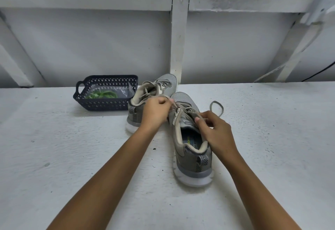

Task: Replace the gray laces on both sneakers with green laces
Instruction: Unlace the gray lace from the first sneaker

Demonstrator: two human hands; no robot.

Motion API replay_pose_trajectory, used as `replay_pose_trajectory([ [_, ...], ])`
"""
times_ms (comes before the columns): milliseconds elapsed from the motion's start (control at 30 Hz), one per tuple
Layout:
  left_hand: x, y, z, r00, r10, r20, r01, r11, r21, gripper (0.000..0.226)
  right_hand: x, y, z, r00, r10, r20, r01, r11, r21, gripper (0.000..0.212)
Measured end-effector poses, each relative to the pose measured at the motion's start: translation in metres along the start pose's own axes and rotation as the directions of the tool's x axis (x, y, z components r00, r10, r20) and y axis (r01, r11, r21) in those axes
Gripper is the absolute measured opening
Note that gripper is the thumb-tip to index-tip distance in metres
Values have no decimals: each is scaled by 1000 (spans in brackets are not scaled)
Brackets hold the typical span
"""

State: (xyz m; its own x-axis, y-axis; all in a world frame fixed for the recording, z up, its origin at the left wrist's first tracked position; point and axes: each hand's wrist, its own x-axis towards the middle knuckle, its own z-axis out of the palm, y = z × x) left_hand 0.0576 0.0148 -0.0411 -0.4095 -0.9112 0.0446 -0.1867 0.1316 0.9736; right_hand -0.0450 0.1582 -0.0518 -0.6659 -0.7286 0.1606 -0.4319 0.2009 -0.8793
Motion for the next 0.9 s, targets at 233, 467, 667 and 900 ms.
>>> replay_pose_trajectory([
  [233, 3, 27, -16, 950, 59, -307, -130, 968, -214, 28, 0, 0, 0, 1000, 8, 5, -8, 1000, -8, 10],
  [467, -5, 34, -33, 994, -61, 89, 51, 992, 120, 28, 0, -1, -1, 1000, -5, 14, 5, 1000, -19, 13],
  [667, -26, 29, -34, 980, 127, 150, -195, 505, 841, 47, 14, -4, -8, 1000, 22, 10, -22, 999, -44, 29],
  [900, -6, 22, -15, 869, 372, 327, -440, 277, 854, 35, 60, 9, -6, 984, 9, 178, 47, 950, -309, 31],
])
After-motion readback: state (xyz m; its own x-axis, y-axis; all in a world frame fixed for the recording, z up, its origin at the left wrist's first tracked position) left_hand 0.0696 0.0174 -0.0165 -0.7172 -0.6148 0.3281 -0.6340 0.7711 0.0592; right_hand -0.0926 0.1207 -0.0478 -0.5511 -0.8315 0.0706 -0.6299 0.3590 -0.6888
